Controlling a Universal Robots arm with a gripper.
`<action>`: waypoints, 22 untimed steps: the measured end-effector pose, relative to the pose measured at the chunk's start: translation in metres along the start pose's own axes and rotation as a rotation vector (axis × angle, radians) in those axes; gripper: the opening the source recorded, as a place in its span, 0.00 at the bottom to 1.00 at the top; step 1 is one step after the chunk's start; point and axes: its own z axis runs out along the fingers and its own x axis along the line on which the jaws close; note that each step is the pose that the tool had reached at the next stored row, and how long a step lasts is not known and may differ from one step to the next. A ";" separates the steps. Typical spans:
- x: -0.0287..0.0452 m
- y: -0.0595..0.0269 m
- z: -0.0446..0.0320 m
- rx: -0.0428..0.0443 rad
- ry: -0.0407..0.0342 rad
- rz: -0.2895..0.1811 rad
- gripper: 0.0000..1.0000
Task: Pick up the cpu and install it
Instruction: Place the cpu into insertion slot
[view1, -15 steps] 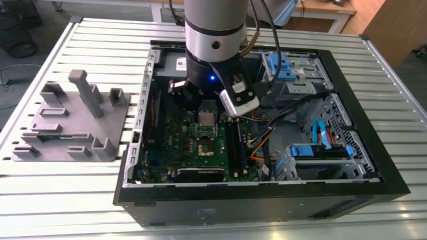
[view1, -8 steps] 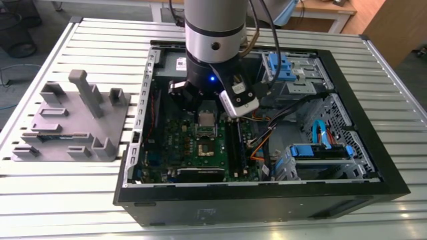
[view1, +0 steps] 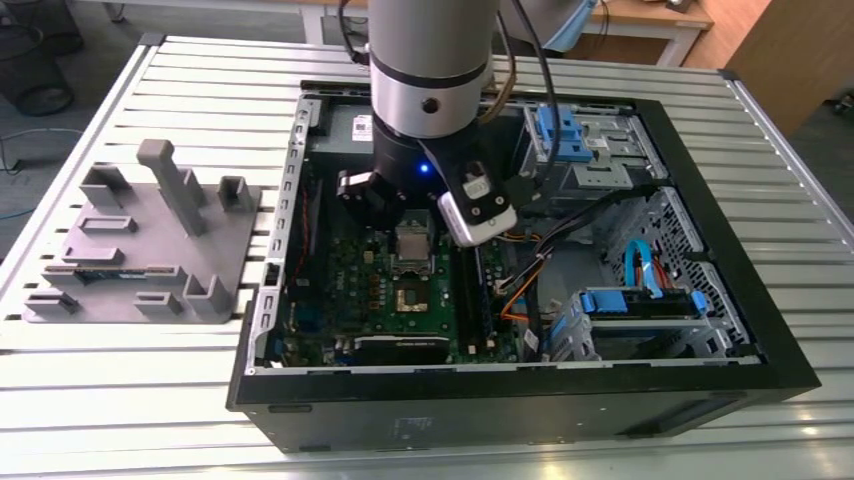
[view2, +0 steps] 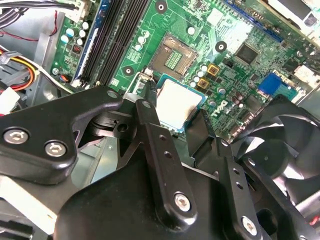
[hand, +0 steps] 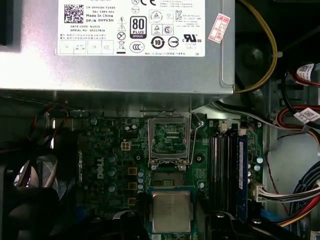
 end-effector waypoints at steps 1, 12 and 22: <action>0.0000 -0.0003 0.0014 0.0001 0.0001 0.000 0.47; 0.0002 -0.0029 0.0165 0.0013 0.0001 0.000 0.47; 0.0002 -0.0036 0.0200 0.0016 0.0000 0.000 0.47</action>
